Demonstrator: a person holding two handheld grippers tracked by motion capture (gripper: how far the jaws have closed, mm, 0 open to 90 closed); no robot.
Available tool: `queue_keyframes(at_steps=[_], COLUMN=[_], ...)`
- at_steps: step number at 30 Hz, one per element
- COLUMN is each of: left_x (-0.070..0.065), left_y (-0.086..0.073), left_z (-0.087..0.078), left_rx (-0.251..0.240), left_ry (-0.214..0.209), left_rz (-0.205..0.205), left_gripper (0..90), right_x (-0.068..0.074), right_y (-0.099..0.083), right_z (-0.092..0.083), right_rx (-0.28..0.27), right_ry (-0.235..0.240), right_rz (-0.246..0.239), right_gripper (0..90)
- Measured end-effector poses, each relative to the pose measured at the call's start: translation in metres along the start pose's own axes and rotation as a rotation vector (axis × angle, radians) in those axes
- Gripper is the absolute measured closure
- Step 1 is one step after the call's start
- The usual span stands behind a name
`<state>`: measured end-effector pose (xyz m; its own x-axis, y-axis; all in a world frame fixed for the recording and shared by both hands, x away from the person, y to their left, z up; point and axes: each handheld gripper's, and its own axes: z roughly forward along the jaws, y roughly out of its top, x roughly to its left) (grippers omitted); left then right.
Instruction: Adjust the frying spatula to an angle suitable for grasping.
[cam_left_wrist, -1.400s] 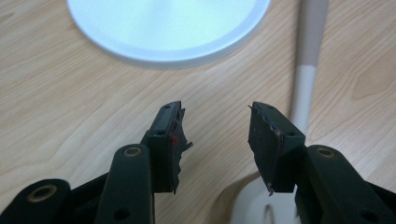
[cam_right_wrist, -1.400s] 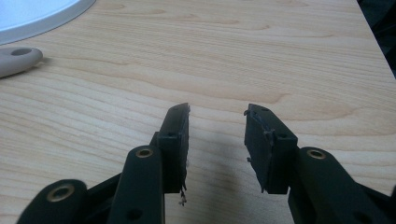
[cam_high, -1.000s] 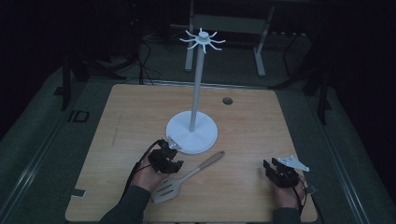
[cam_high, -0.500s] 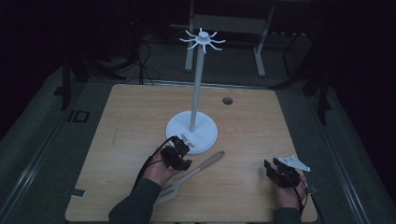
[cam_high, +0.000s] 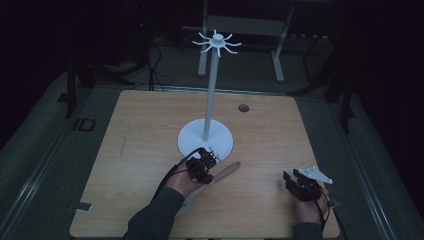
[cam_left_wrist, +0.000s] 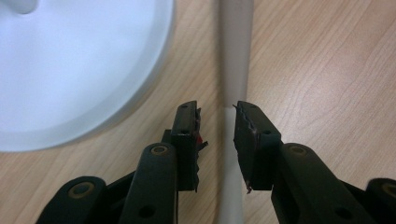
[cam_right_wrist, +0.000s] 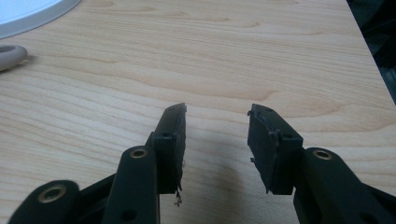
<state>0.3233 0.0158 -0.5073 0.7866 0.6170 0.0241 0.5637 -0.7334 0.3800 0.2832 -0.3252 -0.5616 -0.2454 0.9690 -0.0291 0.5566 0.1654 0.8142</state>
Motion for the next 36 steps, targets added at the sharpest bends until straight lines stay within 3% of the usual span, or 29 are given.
queue_keyframes(at_steps=[17,25,30,36], left_x=[-0.017,-0.016,-0.006,0.009], left_y=[0.012,0.007,-0.001,-0.012], left_z=[0.03,0.028,0.017,0.011], left_rx=[0.09,0.07,0.028,0.037], left_ry=[0.034,0.049,0.048,0.085], left_rz=[0.052,0.044,-0.023,-0.098], left_gripper=[70.4,75.0,74.9,74.8], right_x=[-0.002,-0.003,-0.002,-0.002], right_y=[0.0,0.0,-0.001,-0.001], right_z=[-0.001,-0.001,-0.001,0.0], right_rx=[-0.006,-0.005,-0.005,0.0], right_ry=[-0.012,-0.017,-0.018,-0.018], right_rz=[0.004,0.003,0.001,0.0], right_gripper=[55.2,55.2,55.1,55.0])
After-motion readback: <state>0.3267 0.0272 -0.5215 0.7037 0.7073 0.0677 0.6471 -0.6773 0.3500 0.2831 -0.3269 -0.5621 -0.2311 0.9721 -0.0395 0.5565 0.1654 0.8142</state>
